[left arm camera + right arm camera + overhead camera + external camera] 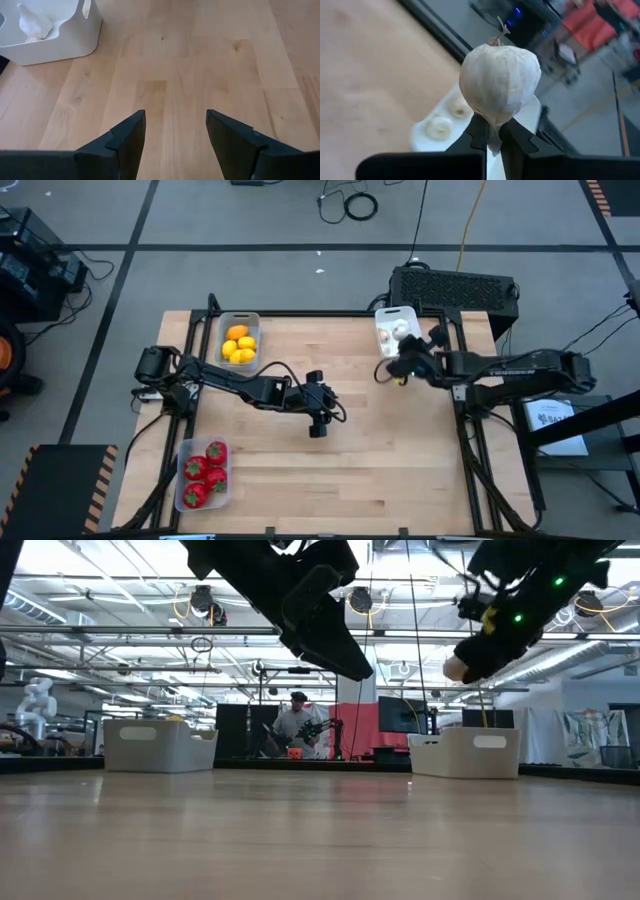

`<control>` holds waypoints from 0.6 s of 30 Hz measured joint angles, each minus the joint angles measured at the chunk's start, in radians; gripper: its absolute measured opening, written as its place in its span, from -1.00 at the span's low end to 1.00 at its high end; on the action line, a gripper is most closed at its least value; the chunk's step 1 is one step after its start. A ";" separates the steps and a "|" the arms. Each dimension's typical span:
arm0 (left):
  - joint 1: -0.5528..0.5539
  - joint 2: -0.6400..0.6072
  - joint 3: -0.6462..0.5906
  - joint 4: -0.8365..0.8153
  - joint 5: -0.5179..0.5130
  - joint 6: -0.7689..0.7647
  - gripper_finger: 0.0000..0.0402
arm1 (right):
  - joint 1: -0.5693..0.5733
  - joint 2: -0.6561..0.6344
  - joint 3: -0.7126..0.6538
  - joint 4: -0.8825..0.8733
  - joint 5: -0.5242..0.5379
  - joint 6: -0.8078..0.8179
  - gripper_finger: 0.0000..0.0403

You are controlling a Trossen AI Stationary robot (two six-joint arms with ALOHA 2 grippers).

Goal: Sort produce into baskets
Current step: Put the white garlic into the white bin, then return to Home Position

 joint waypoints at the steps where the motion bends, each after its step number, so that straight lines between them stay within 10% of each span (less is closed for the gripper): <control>1: 0.000 0.000 0.000 0.000 0.000 0.000 0.08 | -0.029 0.002 0.000 -0.001 -0.004 0.015 -0.91; 18: 0.000 0.000 0.000 -0.002 0.000 0.000 0.08 | -0.294 0.121 -0.016 0.055 -0.289 -0.029 -0.36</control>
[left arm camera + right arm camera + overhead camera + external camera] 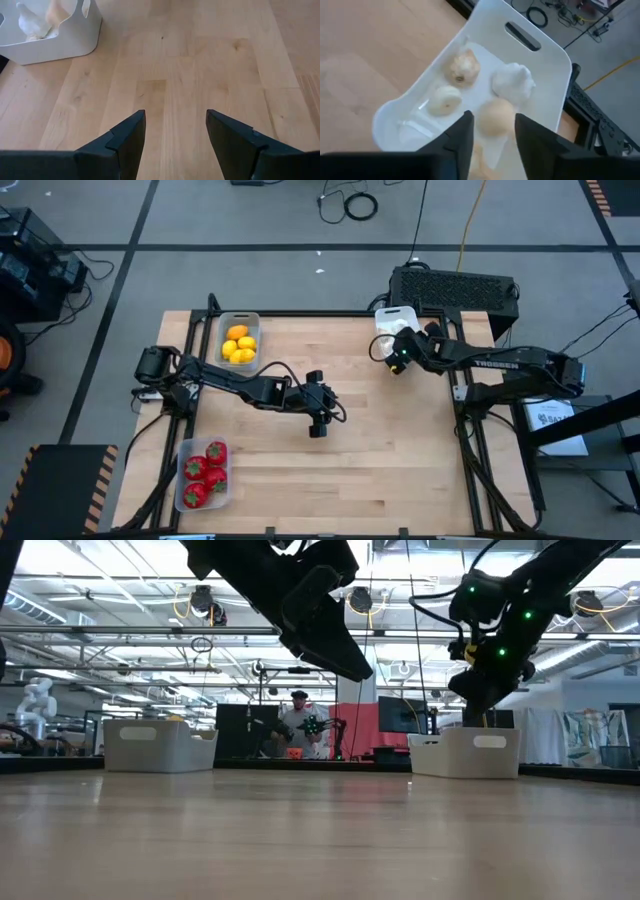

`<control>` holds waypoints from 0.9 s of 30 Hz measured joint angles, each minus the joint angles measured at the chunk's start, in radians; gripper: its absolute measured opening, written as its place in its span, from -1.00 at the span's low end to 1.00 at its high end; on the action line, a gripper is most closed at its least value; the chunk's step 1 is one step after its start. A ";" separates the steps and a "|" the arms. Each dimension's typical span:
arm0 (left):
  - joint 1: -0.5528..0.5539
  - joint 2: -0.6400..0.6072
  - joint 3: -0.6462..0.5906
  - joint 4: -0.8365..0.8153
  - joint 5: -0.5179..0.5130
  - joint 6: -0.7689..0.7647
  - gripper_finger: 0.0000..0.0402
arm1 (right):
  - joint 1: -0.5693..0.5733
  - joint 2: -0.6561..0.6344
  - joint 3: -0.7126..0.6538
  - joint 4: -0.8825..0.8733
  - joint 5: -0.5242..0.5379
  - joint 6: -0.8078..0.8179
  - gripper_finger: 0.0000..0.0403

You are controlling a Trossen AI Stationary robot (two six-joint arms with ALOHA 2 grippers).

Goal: Sort produce into baskets
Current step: Return to Home Position

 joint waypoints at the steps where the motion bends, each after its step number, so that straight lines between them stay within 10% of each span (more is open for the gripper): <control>1: 0.000 0.000 0.000 0.000 0.000 0.000 0.08 | -0.007 0.001 0.000 -0.001 0.000 -0.003 -0.31; 8: 0.000 -0.004 0.000 -0.023 0.000 0.002 0.08 | -0.015 -0.012 0.000 -0.011 -0.037 -0.012 -0.08; 19: 0.000 -0.260 0.036 -0.287 -0.003 -0.036 0.08 | 0.061 -0.177 0.000 0.003 -0.574 0.047 -0.07; 27: -0.042 -0.441 -0.003 -0.381 -0.045 -0.112 0.08 | 0.193 -0.414 0.000 -0.002 -0.575 0.060 -0.16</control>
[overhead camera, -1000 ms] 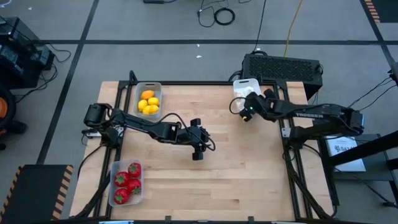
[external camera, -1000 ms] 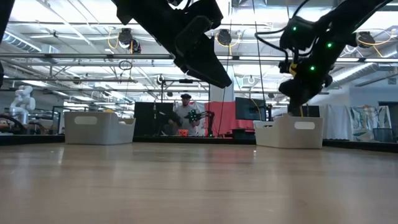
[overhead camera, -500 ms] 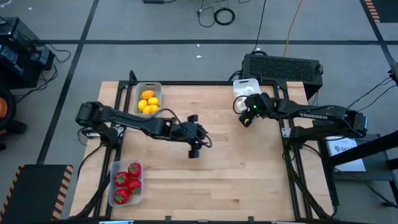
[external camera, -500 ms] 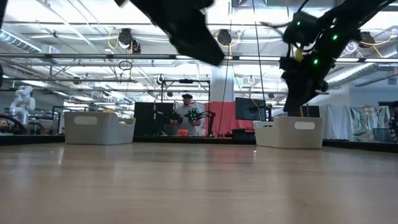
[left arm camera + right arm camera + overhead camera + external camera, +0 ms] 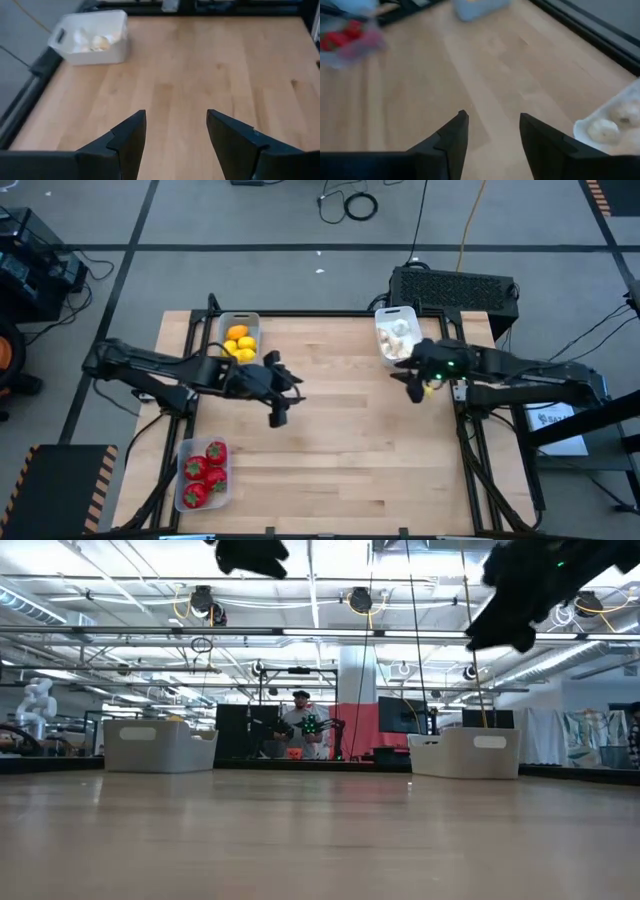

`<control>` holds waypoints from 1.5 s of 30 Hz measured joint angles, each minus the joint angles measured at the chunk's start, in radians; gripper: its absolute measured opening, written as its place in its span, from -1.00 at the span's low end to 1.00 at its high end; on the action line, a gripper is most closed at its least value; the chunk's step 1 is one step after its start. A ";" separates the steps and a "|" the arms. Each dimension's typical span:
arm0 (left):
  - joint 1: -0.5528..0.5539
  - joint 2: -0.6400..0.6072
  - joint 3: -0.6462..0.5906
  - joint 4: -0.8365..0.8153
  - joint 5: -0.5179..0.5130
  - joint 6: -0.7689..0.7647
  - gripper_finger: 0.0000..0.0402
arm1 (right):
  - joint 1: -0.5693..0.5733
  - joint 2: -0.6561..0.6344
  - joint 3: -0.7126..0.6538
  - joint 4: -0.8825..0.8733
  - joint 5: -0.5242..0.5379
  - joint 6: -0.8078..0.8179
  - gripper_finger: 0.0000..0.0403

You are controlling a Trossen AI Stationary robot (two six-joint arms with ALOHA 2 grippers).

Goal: Sort produce into baskets
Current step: Return to Home Position

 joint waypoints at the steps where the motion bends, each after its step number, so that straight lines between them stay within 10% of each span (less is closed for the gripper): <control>1: -0.009 -0.014 0.000 -0.008 -0.021 -0.011 0.08 | 0.017 -0.030 0.000 -0.012 0.003 0.002 -0.18; 14: -0.174 -0.070 -0.004 -0.270 -0.350 -0.147 0.08 | 0.284 -0.221 -0.052 -0.020 0.185 0.102 -0.23; 20: -0.216 -0.184 -0.195 -0.234 -0.487 -0.218 0.08 | 0.354 -0.257 -0.134 0.031 0.272 0.097 -0.23; 30: -0.044 -0.612 -0.657 0.040 -0.296 -0.237 -0.24 | 0.358 -0.292 -0.172 0.049 0.289 0.036 -0.23; 45: 0.040 -1.195 -0.881 0.093 -0.190 -0.253 -0.57 | 0.357 -0.538 -0.280 0.104 0.286 0.015 -0.23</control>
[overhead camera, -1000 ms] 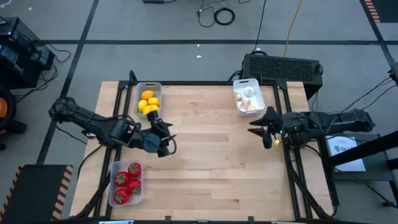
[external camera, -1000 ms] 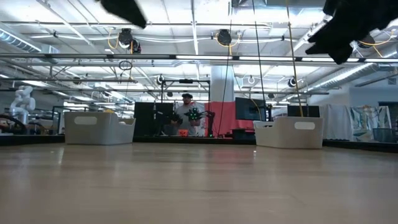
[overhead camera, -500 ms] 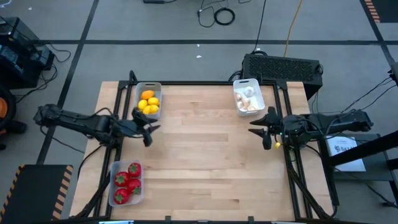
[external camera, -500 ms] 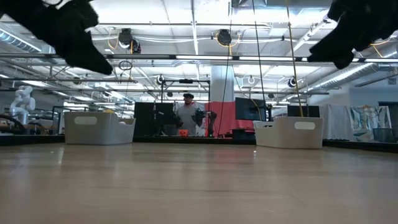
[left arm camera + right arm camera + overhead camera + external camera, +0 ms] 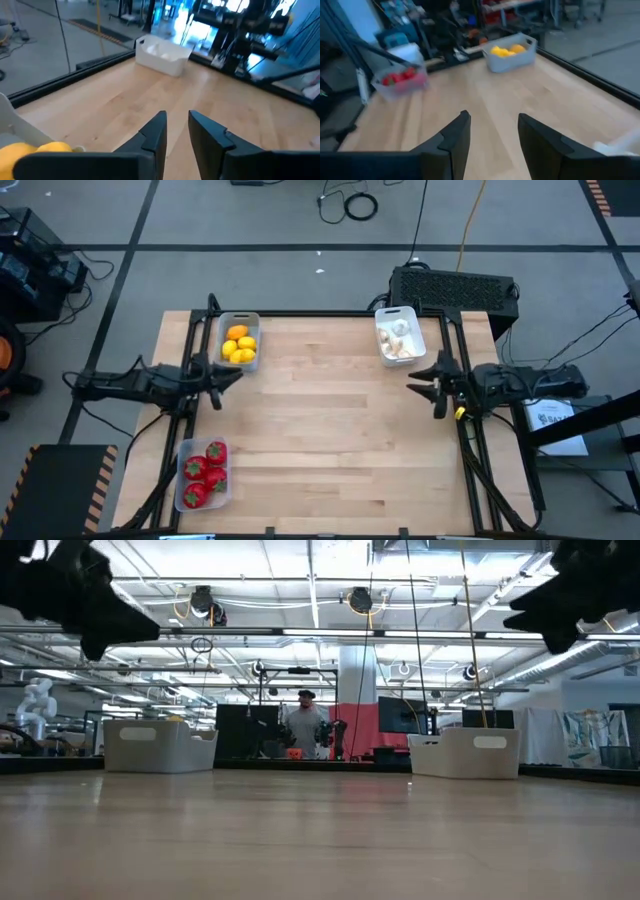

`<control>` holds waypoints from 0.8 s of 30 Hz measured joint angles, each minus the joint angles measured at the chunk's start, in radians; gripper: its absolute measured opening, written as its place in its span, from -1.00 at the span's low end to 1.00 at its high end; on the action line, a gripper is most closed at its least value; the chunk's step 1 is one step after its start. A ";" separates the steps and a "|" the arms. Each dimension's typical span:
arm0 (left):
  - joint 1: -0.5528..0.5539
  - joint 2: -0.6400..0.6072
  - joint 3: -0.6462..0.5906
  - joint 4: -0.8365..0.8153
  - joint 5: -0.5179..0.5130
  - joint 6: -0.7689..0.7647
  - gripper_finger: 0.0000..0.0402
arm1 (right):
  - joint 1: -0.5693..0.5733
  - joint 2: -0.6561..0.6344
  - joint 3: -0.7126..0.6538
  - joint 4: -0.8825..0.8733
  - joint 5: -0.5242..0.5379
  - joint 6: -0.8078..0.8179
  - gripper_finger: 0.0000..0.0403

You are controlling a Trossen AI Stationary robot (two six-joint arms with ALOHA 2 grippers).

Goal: Sort produce into baskets
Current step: Return to Home Position

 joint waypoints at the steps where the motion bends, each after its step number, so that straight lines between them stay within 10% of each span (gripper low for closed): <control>1: 0.000 -0.026 -0.020 0.014 0.002 0.000 -0.58 | 0.000 -0.009 -0.025 0.042 -0.014 -0.001 -0.23; 10: 0.000 -0.105 -0.164 0.178 0.114 0.028 -0.68 | 0.000 -0.028 -0.187 0.377 -0.148 -0.140 -0.23; 24: 0.000 -0.097 -0.229 0.312 0.175 0.026 -0.92 | 0.000 -0.030 -0.257 0.405 -0.316 -0.192 -0.30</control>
